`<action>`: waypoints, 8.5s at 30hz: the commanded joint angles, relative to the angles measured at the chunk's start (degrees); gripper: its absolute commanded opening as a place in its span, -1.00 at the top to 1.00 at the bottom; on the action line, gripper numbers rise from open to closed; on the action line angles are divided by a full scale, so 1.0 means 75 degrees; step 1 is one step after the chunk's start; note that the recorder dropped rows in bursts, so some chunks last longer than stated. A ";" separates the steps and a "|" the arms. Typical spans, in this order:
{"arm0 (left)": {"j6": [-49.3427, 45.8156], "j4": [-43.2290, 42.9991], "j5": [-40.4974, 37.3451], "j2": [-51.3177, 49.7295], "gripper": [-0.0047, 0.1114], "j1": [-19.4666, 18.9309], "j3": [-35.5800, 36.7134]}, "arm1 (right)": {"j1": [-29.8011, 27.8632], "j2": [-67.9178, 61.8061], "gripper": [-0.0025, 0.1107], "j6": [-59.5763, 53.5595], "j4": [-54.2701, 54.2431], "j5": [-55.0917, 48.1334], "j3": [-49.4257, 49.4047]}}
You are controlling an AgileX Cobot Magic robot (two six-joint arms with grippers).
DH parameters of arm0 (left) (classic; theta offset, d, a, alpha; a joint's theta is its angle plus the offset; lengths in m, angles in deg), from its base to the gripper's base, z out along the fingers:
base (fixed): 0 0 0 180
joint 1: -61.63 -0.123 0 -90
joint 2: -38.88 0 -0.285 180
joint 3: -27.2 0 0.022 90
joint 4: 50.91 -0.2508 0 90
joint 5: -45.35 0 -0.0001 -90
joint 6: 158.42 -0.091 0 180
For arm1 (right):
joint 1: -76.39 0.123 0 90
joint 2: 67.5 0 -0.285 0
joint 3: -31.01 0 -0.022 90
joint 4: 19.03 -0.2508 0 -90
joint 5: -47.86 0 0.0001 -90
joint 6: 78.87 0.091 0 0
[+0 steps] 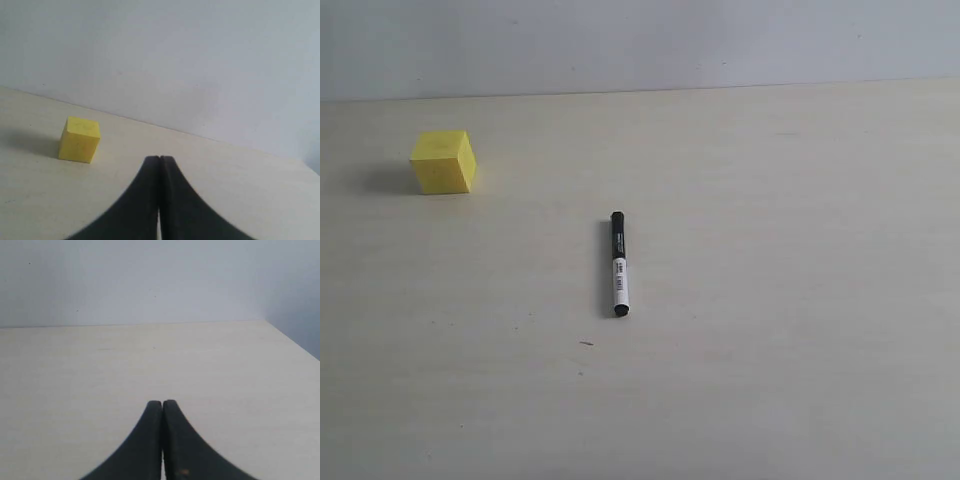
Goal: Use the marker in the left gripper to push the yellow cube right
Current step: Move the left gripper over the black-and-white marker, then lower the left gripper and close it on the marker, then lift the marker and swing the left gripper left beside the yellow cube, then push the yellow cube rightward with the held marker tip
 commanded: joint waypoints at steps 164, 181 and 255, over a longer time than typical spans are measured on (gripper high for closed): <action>-0.8846 -0.6310 -0.0525 -1.6687 0.92 -0.3368 -1.0181 | 0.0474 -0.0005 0.96 0.0012 0.0056 0.0012 -0.0032; -0.8698 -0.6472 -0.0457 -1.6687 0.92 -0.3096 -1.0181 | 0.0570 -0.0005 0.96 0.0012 0.0056 0.0012 -0.0032; -0.6475 -0.6249 -0.1491 -1.6380 0.92 0.0186 -1.0490 | 0.1314 -0.0005 0.96 0.0012 0.0056 0.0046 -0.0032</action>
